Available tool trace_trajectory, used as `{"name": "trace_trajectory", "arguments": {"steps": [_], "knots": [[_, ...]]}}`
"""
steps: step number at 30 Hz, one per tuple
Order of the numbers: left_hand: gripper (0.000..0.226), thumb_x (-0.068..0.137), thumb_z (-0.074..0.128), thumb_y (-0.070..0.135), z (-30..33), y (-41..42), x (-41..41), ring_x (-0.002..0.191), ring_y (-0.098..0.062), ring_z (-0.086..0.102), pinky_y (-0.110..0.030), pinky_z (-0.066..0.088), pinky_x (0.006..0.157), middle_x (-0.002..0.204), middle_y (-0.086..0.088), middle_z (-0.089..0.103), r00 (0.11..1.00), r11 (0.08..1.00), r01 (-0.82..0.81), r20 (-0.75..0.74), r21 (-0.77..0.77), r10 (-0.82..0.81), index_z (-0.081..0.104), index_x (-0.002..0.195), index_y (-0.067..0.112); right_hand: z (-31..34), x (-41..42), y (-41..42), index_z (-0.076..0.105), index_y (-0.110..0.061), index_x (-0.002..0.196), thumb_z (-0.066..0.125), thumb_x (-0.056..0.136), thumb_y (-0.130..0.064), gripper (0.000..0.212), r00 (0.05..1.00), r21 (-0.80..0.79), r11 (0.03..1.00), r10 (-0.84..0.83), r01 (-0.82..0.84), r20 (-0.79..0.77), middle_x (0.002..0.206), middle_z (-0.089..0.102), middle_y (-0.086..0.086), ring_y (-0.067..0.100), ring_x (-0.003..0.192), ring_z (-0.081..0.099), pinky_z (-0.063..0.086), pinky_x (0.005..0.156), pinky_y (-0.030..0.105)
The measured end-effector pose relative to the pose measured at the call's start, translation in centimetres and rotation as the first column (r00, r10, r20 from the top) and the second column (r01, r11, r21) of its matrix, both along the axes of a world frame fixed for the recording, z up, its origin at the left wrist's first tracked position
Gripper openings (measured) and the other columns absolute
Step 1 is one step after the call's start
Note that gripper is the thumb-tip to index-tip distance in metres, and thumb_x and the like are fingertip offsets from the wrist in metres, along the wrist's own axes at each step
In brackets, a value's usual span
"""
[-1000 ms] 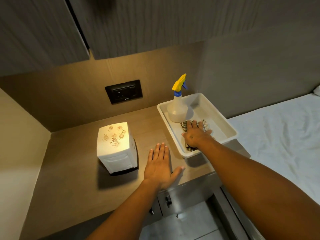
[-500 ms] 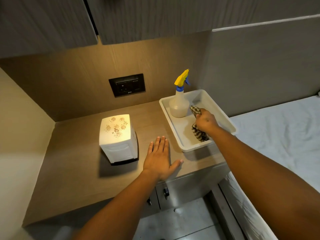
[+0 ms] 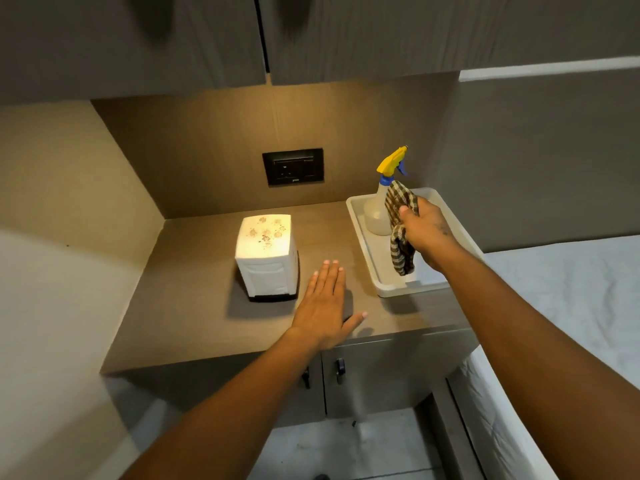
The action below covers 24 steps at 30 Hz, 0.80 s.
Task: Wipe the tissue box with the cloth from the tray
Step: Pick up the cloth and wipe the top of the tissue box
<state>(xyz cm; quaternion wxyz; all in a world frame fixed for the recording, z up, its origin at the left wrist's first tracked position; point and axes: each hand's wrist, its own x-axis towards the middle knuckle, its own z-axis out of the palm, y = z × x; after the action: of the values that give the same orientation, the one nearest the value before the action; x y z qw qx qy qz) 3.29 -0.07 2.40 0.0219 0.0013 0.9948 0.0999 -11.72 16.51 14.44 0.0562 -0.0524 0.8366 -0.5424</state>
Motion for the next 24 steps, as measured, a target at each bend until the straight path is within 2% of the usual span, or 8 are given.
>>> {"name": "trace_trajectory", "arguments": {"steps": [2,4,6,9,15,18,21,24], "knots": [[0.098,0.099,0.038,0.070,0.9,-0.5,1.6,0.157,-0.023,-0.021,-0.044,-0.008,0.128,0.173,-0.010,-0.012,0.990,0.998,-0.017,-0.138,0.060,0.025,-0.004,0.164,0.010,0.7,0.7,-1.7,0.055,-0.016,0.132,0.044,0.101,-0.022,0.034,0.997,-0.003,0.998,0.065,-0.065,-0.029,0.127,0.064,0.008,0.027,0.115,0.059,0.047,0.103,0.049],[0.093,0.099,0.045,0.062,1.9,-2.5,4.5,0.160,-0.023,-0.011,-0.048,0.002,0.130,0.174,-0.011,0.001,0.940,0.995,-0.051,-0.333,0.086,0.077,0.006,0.164,0.009,1.7,2.2,-5.3,0.054,-0.016,0.134,0.044,0.101,-0.021,0.034,0.983,-0.006,0.984,0.176,-0.176,-0.051,0.130,0.063,0.009,0.028,0.118,0.058,0.045,0.105,0.049],[0.095,0.096,0.050,0.059,2.1,-3.5,5.2,0.160,-0.025,-0.007,-0.047,0.002,0.130,0.174,-0.012,0.004,0.896,0.989,-0.095,-0.422,0.116,0.136,0.007,0.164,0.008,2.0,2.7,-6.8,0.050,-0.017,0.139,0.043,0.101,-0.022,0.038,0.972,0.048,0.975,0.219,-0.216,-0.080,0.135,0.060,0.011,0.030,0.122,0.055,0.044,0.106,0.049],[0.107,0.091,0.060,0.063,2.5,-4.6,5.4,0.160,-0.024,-0.010,-0.041,-0.007,0.127,0.174,-0.010,-0.003,0.846,0.937,-0.270,-0.411,0.219,0.340,-0.003,0.164,0.017,1.7,3.4,-7.5,0.046,-0.015,0.143,0.042,0.102,-0.022,0.042,0.952,0.120,0.955,0.284,-0.270,-0.116,0.135,0.059,0.013,0.030,0.122,0.055,0.044,0.104,0.045],[0.127,0.079,0.075,0.068,3.2,-10.1,4.2,0.159,-0.023,-0.006,-0.041,-0.004,0.127,0.175,-0.008,-0.003,0.725,0.758,-0.476,-0.289,0.447,0.626,-0.007,0.163,0.020,2.2,4.1,-11.9,0.043,-0.016,0.145,0.041,0.103,-0.021,0.042,0.886,0.227,0.893,0.430,-0.389,-0.171,0.137,0.058,0.012,0.030,0.124,0.054,0.044,0.098,0.039],[0.139,0.068,0.081,0.072,2.7,-10.8,3.0,0.159,-0.026,0.002,-0.048,0.009,0.129,0.174,-0.008,0.003,0.717,0.702,-0.476,-0.229,0.529,0.659,-0.010,0.162,0.024,1.9,3.5,-14.1,0.043,-0.020,0.145,0.043,0.103,-0.022,0.043,0.857,0.300,0.860,0.478,-0.413,-0.193,0.135,0.060,0.011,0.028,0.118,0.056,0.041,0.090,0.033],[0.151,0.050,0.087,0.076,1.5,-10.4,2.1,0.151,-0.034,0.028,-0.057,0.032,0.121,0.167,-0.011,0.024,0.672,0.636,-0.483,-0.210,0.602,0.710,-0.008,0.159,0.033,1.6,3.0,-16.1,0.042,-0.026,0.146,0.044,0.102,-0.022,0.044,0.821,0.376,0.818,0.532,-0.435,-0.206,0.132,0.062,0.011,0.025,0.110,0.057,0.039,0.086,0.031],[0.159,0.039,0.090,0.078,0.1,-9.2,1.2,0.146,-0.037,0.034,-0.057,0.035,0.119,0.162,-0.013,0.033,0.593,0.519,-0.523,-0.149,0.676,0.791,-0.006,0.158,0.033,1.0,2.6,-18.0,0.039,-0.024,0.148,0.046,0.102,-0.019,0.046,0.769,0.466,0.751,0.606,-0.468,-0.203,0.138,0.058,0.012,0.031,0.120,0.056,0.039,0.089,0.030]]}}
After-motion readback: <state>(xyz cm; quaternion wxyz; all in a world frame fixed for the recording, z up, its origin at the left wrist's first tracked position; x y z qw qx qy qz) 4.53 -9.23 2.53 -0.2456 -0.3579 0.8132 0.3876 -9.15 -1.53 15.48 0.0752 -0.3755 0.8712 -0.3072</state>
